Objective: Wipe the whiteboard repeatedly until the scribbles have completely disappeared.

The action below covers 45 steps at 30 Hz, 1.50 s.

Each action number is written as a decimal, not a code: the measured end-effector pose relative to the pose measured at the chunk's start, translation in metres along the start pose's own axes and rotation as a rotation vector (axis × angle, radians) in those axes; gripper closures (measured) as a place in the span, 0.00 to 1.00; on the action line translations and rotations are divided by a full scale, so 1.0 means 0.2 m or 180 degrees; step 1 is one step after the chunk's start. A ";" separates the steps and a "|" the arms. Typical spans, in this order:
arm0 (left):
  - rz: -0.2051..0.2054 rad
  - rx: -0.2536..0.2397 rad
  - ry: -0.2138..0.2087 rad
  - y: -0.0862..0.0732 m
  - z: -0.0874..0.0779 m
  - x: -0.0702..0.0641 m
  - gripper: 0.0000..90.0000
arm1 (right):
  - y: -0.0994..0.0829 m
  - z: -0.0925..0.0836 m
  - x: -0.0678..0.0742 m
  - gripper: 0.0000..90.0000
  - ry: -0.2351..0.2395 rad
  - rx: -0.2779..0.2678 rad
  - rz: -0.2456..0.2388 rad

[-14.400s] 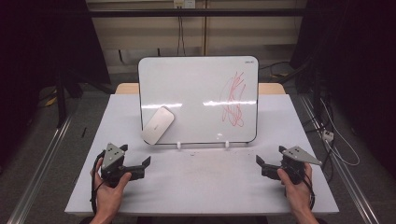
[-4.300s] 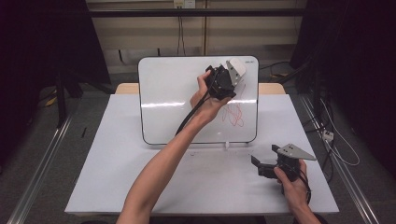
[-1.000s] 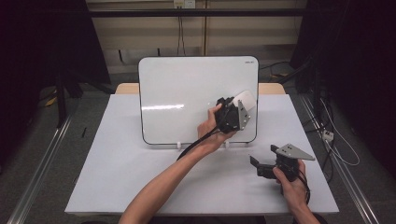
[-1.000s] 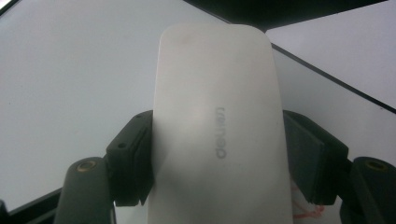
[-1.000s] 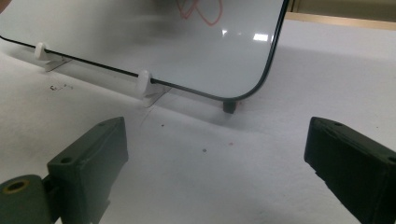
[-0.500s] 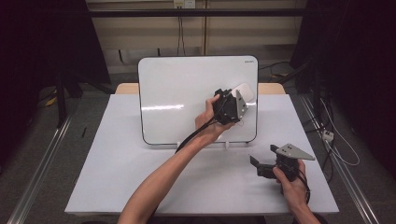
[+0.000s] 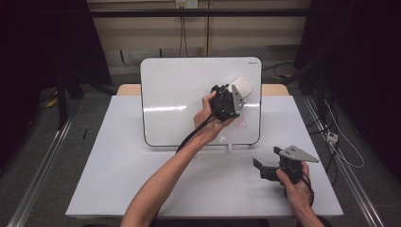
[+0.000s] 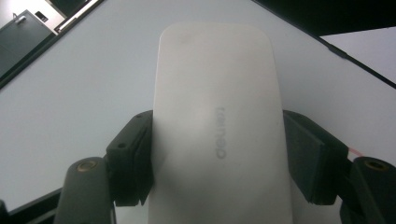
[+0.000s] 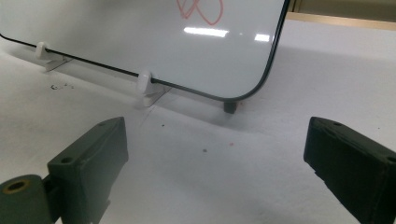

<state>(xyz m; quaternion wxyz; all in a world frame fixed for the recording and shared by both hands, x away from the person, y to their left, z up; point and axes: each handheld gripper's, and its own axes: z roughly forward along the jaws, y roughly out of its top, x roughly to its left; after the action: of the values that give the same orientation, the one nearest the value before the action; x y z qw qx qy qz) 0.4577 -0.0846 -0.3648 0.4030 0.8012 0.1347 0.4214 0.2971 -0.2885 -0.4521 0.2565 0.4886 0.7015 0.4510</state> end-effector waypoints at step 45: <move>-0.0060 0.0012 0.0082 -0.08 -0.05 -0.01 0.35 | 0.01 0.00 0.01 0.07 0.0013 0.0000 -0.0008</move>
<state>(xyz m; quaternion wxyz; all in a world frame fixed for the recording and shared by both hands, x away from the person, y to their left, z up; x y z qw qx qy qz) 0.4497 -0.0703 -0.3747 0.4036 0.7952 0.1482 0.4276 0.2976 -0.2861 -0.4510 0.2556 0.4868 0.7026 0.4516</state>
